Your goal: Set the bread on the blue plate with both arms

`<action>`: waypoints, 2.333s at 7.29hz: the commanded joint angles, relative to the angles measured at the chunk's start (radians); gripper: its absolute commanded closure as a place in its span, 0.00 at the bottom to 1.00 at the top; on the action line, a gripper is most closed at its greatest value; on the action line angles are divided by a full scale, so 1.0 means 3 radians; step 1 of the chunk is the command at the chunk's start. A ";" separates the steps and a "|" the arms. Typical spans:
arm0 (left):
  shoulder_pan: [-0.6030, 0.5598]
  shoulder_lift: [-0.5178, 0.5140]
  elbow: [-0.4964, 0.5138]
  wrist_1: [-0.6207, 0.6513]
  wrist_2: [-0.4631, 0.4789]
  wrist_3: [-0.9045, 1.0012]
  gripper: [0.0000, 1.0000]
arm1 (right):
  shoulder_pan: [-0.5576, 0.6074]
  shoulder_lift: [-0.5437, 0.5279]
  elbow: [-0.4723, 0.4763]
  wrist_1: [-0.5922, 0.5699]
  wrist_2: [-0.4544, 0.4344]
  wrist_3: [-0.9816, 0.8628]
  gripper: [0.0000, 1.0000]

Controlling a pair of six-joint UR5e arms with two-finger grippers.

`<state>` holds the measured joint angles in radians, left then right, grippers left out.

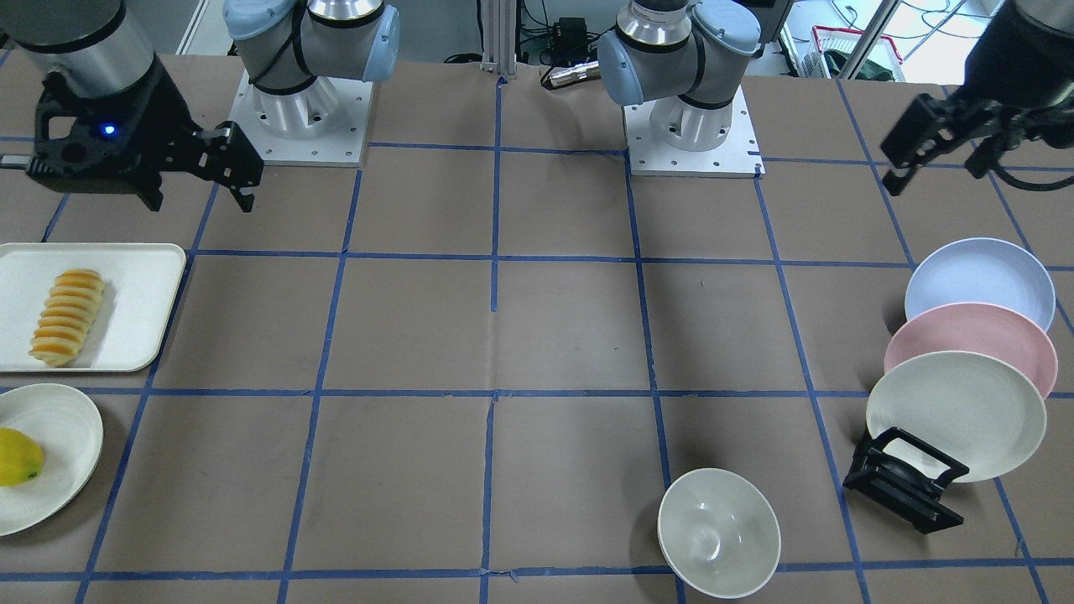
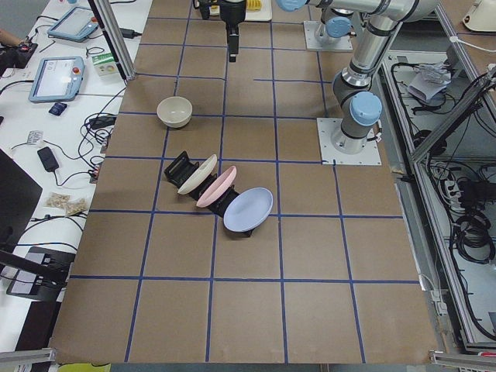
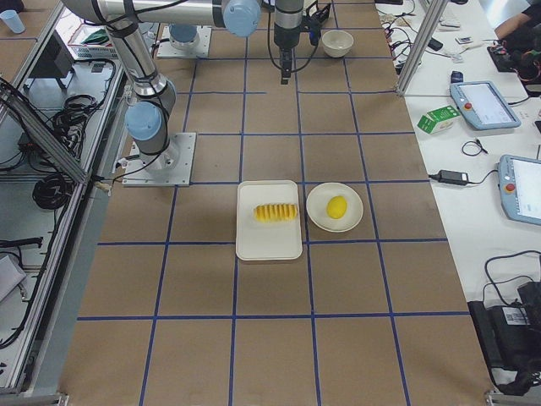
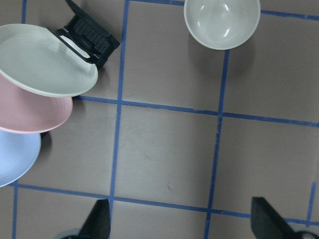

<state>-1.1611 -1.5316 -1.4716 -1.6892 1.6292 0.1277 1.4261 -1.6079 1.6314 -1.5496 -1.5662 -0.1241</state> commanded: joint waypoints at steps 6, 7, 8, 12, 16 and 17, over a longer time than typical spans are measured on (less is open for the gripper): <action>0.1951 -0.0651 -0.0883 0.1678 0.0429 0.0638 0.00 | -0.1526 0.0940 0.0140 -0.0927 -0.0030 -0.1298 0.00; 0.1953 -0.0713 -0.0888 0.1678 0.0424 0.0623 0.00 | -0.1527 0.1094 0.0146 -0.1087 -0.0269 -0.1314 0.00; 0.1948 -0.0784 -0.0888 0.1638 0.0439 0.0552 0.00 | -0.1532 0.1247 0.0161 -0.1210 -0.0367 -0.1315 0.00; 0.1937 -0.1050 -0.0847 0.1714 0.0169 0.0111 0.02 | -0.1532 0.1525 0.0416 -0.1400 -0.0419 -0.1294 0.00; 0.1932 -0.1321 -0.0873 0.1975 0.0127 0.0116 0.06 | -0.1532 0.1652 0.0457 -0.1421 -0.0818 -0.1289 0.00; 0.1932 -0.1352 -0.0878 0.1970 0.0122 0.0111 0.09 | -0.1532 0.1663 0.0503 -0.1426 -0.0823 -0.1289 0.00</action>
<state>-0.5813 -1.9192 -1.7338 -1.1061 1.6684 0.1622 0.9664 -1.1166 1.7695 -1.9759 -1.8100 -0.5121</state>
